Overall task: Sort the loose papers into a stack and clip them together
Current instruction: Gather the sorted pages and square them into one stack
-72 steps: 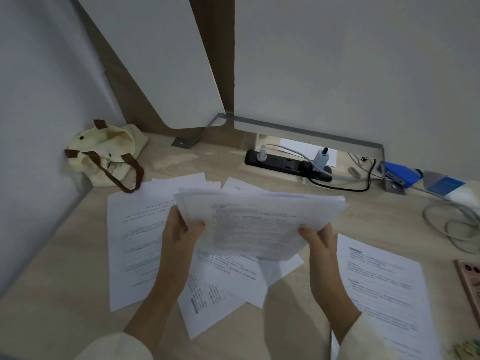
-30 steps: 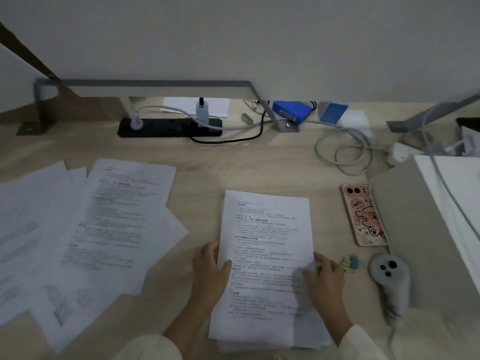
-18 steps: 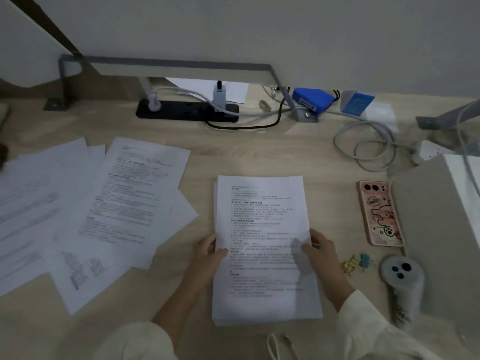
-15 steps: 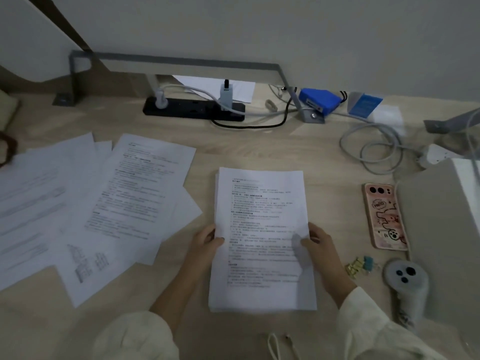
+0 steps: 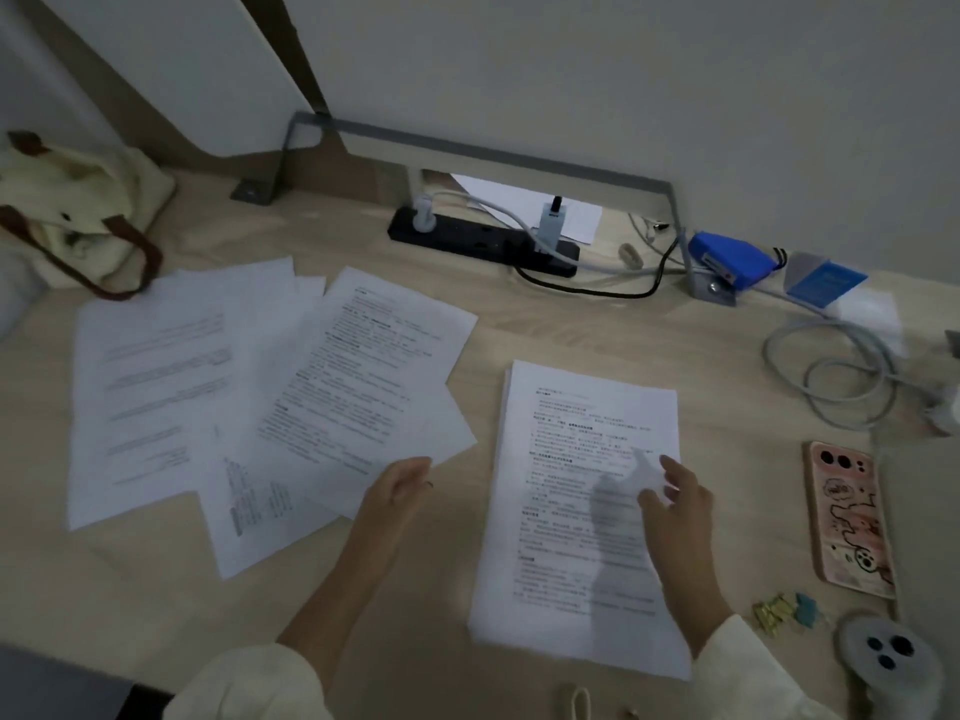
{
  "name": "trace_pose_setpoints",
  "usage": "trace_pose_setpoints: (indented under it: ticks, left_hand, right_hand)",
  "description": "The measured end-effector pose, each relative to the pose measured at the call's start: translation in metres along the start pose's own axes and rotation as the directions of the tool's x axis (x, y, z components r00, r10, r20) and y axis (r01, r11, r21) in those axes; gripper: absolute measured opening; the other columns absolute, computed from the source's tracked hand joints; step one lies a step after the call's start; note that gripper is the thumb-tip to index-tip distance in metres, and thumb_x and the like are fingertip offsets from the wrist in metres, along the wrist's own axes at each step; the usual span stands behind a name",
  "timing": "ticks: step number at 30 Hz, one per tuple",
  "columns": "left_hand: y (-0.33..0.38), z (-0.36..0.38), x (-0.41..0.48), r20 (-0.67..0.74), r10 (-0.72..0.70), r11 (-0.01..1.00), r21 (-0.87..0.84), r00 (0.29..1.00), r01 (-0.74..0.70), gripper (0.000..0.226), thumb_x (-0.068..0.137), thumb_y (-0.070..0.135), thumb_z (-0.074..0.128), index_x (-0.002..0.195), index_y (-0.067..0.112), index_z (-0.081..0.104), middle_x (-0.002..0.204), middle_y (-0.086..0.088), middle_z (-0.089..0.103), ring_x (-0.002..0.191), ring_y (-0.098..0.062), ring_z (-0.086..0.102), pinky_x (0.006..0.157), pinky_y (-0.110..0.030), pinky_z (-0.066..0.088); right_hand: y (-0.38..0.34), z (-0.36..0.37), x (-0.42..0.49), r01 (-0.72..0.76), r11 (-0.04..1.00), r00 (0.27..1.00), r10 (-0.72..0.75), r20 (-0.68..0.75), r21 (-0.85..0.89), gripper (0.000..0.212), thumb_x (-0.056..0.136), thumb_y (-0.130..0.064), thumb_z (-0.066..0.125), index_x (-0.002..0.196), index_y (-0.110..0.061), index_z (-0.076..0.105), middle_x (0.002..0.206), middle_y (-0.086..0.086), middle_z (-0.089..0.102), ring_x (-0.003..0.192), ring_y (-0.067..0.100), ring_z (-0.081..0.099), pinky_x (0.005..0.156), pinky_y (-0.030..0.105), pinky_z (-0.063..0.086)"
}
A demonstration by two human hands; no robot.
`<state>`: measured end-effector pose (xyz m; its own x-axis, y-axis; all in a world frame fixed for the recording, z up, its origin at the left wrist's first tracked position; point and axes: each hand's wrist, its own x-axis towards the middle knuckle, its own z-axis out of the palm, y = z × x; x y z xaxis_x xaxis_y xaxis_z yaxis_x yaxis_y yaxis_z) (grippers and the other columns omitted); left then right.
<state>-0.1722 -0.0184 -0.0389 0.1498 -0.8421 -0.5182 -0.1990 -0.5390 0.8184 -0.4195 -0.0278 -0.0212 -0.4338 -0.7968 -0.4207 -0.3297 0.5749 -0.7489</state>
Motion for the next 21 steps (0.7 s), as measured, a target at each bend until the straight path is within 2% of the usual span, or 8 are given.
trace_pose_setpoints:
  ticks: [4, 7, 10, 12, 14, 17, 19, 21]
  left_hand:
    - [-0.019, -0.048, 0.012, -0.128, 0.036, 0.999, 0.040, 0.991, -0.032, 0.025, 0.089, 0.009, 0.054, 0.112, 0.019, 0.057, 0.121, -0.001, 0.057, 0.117, -0.016, 0.050, 0.086, -0.020, 0.038]
    - [-0.032, -0.087, 0.024, -0.205, 0.046, 0.993, 0.113, 0.978, -0.023, 0.027, 0.088, 0.012, 0.057, 0.114, 0.020, 0.056, 0.125, -0.001, 0.052, 0.119, -0.014, 0.048, 0.091, -0.023, 0.036]
    - [-0.039, -0.129, 0.037, -0.266, 0.091, 0.966, 0.257, 0.960, -0.021, 0.033, 0.087, 0.015, 0.059, 0.120, 0.013, 0.056, 0.129, -0.005, 0.047, 0.104, 0.002, 0.053, 0.084, -0.015, 0.040]
    - [-0.044, -0.156, 0.048, -0.301, 0.107, 0.922, 0.387, 0.948, 0.018, 0.038, 0.085, 0.019, 0.061, 0.122, 0.015, 0.054, 0.134, -0.008, 0.044, 0.119, -0.015, 0.046, 0.090, -0.028, 0.039]
    - [-0.046, -0.178, 0.058, -0.314, 0.116, 0.867, 0.495, 0.942, 0.059, 0.046, 0.084, 0.026, 0.062, 0.127, 0.018, 0.049, 0.139, -0.006, 0.038, 0.128, -0.025, 0.034, 0.094, -0.039, 0.038]
    - [-0.047, -0.201, 0.074, -0.312, 0.121, 0.801, 0.591, 0.942, 0.093, 0.063, 0.082, 0.038, 0.062, 0.138, 0.019, 0.037, 0.150, -0.005, 0.025, 0.138, -0.026, 0.021, 0.101, -0.047, 0.036]
    - [-0.050, -0.210, 0.085, -0.273, 0.090, 0.766, 0.634, 0.958, 0.108, 0.076, 0.080, 0.043, 0.062, 0.143, 0.018, 0.027, 0.153, -0.007, 0.016, 0.141, -0.026, 0.014, 0.106, -0.048, 0.031]
    - [-0.054, -0.214, 0.092, -0.234, 0.058, 0.735, 0.668, 0.971, 0.117, 0.084, 0.078, 0.046, 0.064, 0.145, 0.018, 0.021, 0.153, -0.007, 0.014, 0.141, -0.027, 0.013, 0.109, -0.046, 0.028]
  right_hand:
    - [-0.026, 0.049, -0.011, 0.047, 0.999, 0.983, -0.046, 0.180, -0.003, 0.042, 0.092, -0.007, 0.047, 0.133, -0.014, 0.042, 0.135, 0.011, 0.039, 0.121, 0.023, 0.044, 0.102, 0.037, 0.039]
    - [-0.047, 0.089, -0.023, 0.030, 0.999, 0.943, -0.036, 0.331, 0.025, 0.037, 0.090, -0.006, 0.049, 0.127, -0.012, 0.048, 0.127, 0.006, 0.049, 0.106, 0.016, 0.048, 0.083, 0.021, 0.041]
    - [-0.067, 0.123, -0.036, -0.140, 0.980, 0.869, 0.052, 0.492, 0.144, 0.028, 0.090, -0.008, 0.052, 0.117, -0.015, 0.054, 0.106, 0.004, 0.059, 0.091, 0.013, 0.055, 0.065, 0.012, 0.042]
    - [-0.074, 0.144, -0.041, -0.255, 0.942, 0.823, 0.094, 0.560, 0.216, 0.025, 0.088, -0.011, 0.055, 0.113, -0.017, 0.055, 0.097, 0.002, 0.061, 0.084, 0.011, 0.058, 0.066, 0.015, 0.045]
    - [-0.079, 0.161, -0.046, -0.322, 0.911, 0.806, 0.121, 0.579, 0.258, 0.031, 0.078, -0.017, 0.065, 0.107, -0.017, 0.056, 0.092, 0.002, 0.060, 0.081, 0.012, 0.057, 0.069, 0.018, 0.043]
    - [-0.085, 0.180, -0.052, -0.342, 0.909, 0.809, 0.155, 0.567, 0.238, 0.031, 0.050, -0.033, 0.067, 0.074, -0.021, 0.052, 0.072, 0.002, 0.049, 0.064, 0.015, 0.046, 0.061, 0.024, 0.038]
    - [-0.086, 0.189, -0.052, -0.357, 0.903, 0.817, 0.180, 0.547, 0.237, 0.023, 0.057, -0.029, 0.066, 0.070, -0.019, 0.049, 0.067, 0.003, 0.046, 0.060, 0.016, 0.044, 0.058, 0.024, 0.039]
    - [-0.084, 0.198, -0.050, -0.399, 0.881, 0.818, 0.217, 0.533, 0.253, 0.012, 0.072, -0.019, 0.062, 0.077, -0.014, 0.052, 0.068, 0.005, 0.047, 0.060, 0.017, 0.046, 0.059, 0.024, 0.042]
